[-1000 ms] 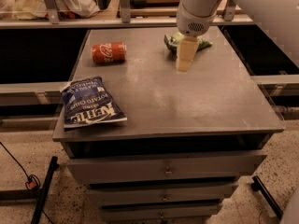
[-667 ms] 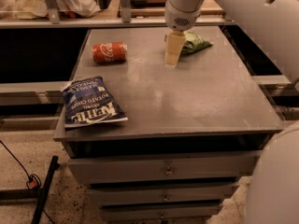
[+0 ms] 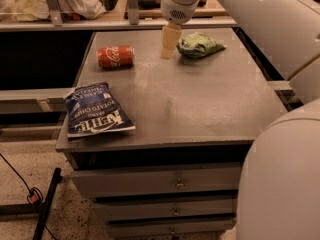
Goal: Place coke can upright
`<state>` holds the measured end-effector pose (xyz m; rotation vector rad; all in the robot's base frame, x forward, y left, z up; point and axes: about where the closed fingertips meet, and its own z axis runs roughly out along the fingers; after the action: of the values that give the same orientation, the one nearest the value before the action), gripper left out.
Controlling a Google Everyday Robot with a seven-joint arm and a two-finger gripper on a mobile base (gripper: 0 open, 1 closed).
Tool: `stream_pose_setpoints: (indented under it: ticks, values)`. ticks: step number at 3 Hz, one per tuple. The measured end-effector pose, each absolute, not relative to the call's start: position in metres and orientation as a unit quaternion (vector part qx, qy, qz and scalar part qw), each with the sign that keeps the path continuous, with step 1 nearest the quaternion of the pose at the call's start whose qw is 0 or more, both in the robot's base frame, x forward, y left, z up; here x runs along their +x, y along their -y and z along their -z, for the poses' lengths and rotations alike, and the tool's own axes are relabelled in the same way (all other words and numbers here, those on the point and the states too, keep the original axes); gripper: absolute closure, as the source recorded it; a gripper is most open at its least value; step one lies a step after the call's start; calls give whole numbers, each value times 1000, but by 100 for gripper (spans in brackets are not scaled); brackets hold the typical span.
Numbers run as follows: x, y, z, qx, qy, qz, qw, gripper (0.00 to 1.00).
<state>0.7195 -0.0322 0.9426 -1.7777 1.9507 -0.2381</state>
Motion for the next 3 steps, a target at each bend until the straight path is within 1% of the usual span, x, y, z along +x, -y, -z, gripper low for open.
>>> stream_pose_setpoints:
  ticks: [1,3]
  values:
    - [712,6,-950,-662,-696,65,271,0]
    - [700,-44,-955,-703,-650,35,288,0]
